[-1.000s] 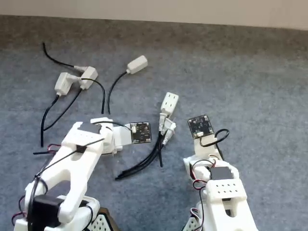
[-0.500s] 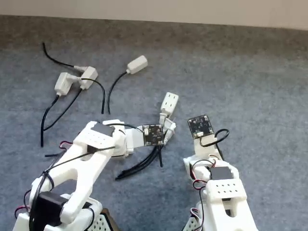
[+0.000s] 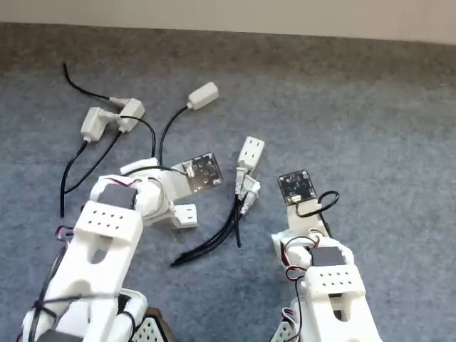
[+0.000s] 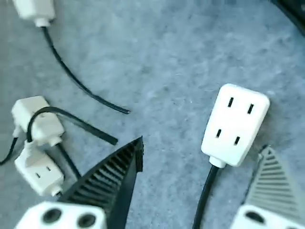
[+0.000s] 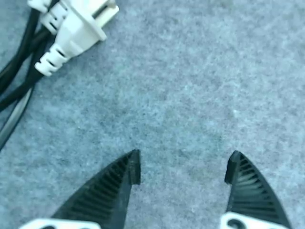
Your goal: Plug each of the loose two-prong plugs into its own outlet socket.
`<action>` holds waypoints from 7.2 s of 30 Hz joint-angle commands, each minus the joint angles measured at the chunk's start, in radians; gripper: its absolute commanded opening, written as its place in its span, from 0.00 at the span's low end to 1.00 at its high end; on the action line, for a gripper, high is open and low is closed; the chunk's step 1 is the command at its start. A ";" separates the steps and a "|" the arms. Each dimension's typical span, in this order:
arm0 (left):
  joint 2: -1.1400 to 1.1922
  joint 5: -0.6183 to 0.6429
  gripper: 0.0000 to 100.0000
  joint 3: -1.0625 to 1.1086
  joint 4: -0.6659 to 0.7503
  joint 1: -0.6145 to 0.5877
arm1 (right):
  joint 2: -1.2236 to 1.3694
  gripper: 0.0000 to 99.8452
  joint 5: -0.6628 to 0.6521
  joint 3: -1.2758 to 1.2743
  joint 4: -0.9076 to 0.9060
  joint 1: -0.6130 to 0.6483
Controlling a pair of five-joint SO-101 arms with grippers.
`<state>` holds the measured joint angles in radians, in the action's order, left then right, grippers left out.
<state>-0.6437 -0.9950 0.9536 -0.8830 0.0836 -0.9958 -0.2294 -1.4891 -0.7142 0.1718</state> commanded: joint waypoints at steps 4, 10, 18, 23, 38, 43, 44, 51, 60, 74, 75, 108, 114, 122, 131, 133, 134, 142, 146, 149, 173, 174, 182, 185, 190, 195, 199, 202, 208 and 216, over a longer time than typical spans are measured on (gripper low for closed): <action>0.002 0.562 0.36 -0.217 -0.015 -0.120 | -0.010 0.28 -0.005 0.050 -0.116 0.090; 0.263 1.185 0.36 -0.377 -0.014 -0.311 | -0.008 0.28 0.035 0.275 -0.285 0.159; 0.650 1.330 0.36 -0.538 0.080 -0.444 | -0.005 0.28 0.255 0.398 -0.240 0.272; 0.785 1.381 0.36 -0.650 0.077 -0.513 | 0.025 0.28 0.347 0.401 -0.131 0.344; 0.800 1.433 0.36 -0.664 0.071 -0.498 | 0.699 0.21 0.543 0.667 0.079 0.341; 0.802 1.432 0.36 -0.664 0.072 -0.496 | 0.773 0.21 0.545 0.736 0.114 0.343; 0.802 1.432 0.36 -0.662 0.074 -0.496 | 0.783 0.21 0.545 0.753 0.116 0.341; 0.802 1.432 0.36 -0.659 0.074 -0.483 | 0.898 0.21 0.543 0.869 0.114 0.335; 0.802 1.432 0.36 -0.659 0.074 -0.479 | 0.978 0.21 0.542 0.880 0.111 0.341; 0.802 1.432 0.36 -0.657 0.072 -0.479 | 0.987 0.20 0.545 0.881 0.116 0.452; 0.802 1.432 0.36 -0.657 0.072 -0.479 | 0.987 0.20 0.545 0.883 0.116 0.444; 0.803 1.430 0.36 -0.656 0.071 -0.469 | 1.181 0.20 0.540 0.967 0.062 0.555; 0.803 1.430 0.36 -0.656 0.071 -0.469 | 1.179 0.17 0.546 0.961 -0.012 0.446; 0.803 1.430 0.36 -0.644 0.074 -0.469 | 1.182 0.01 0.546 0.967 -0.010 0.435; 0.803 1.430 0.36 -0.644 0.074 -0.469 | 1.090 0.01 0.361 1.058 -0.156 0.332; 0.803 1.430 0.36 -0.644 0.075 -0.469 | 0.995 0.01 0.319 1.129 -0.271 0.292; 0.803 1.430 0.36 -0.644 0.075 -0.467 | 0.946 0.01 0.281 1.168 -0.335 0.275; 0.803 1.428 0.36 -0.642 0.075 -0.453 | 0.707 0.01 -0.008 1.497 -0.769 0.120; 0.803 1.428 0.36 -0.641 0.075 -0.453 | 0.705 0.01 -0.279 1.492 -0.897 0.101; 0.803 1.428 0.36 -0.641 0.074 -0.453 | 0.699 0.01 -0.457 1.283 -0.777 0.054; 0.803 1.427 0.36 -0.624 0.075 -0.441 | 0.696 0.08 -0.694 0.539 -0.231 -0.045; 0.803 1.427 0.36 -0.624 0.075 -0.441 | 0.696 0.11 -0.690 0.539 -0.231 -0.044; 0.803 1.425 0.36 -0.624 0.075 -0.435 | 0.696 0.25 -0.686 0.547 -0.231 -0.044; 0.805 1.387 0.36 -0.624 0.075 -0.433 | 0.694 0.25 -0.686 0.555 -0.229 -0.044; 0.805 1.352 0.36 -0.622 0.075 -0.421 | 0.704 0.25 -0.686 0.582 -0.174 -0.039; 0.805 1.352 0.36 -0.622 0.075 -0.421 | 0.696 0.13 -0.629 0.544 -0.122 -0.035; 0.805 1.352 0.36 -0.622 0.075 -0.421 | 0.704 0.05 -0.531 0.522 -0.120 0.022; 0.805 1.352 0.36 -0.618 0.077 -0.421 | 0.705 0.03 -0.520 0.509 -0.116 0.059; 0.803 1.352 0.36 -0.613 0.077 -0.421 | 0.705 0.03 -0.489 0.507 -0.116 0.067; 0.805 1.352 0.36 -0.611 0.072 -0.421 | 0.700 0.01 -0.479 0.503 -0.116 0.065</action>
<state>0.1680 0.3659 0.3445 -0.8186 -0.3537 -0.2808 -0.7250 -0.9812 -0.8339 0.2117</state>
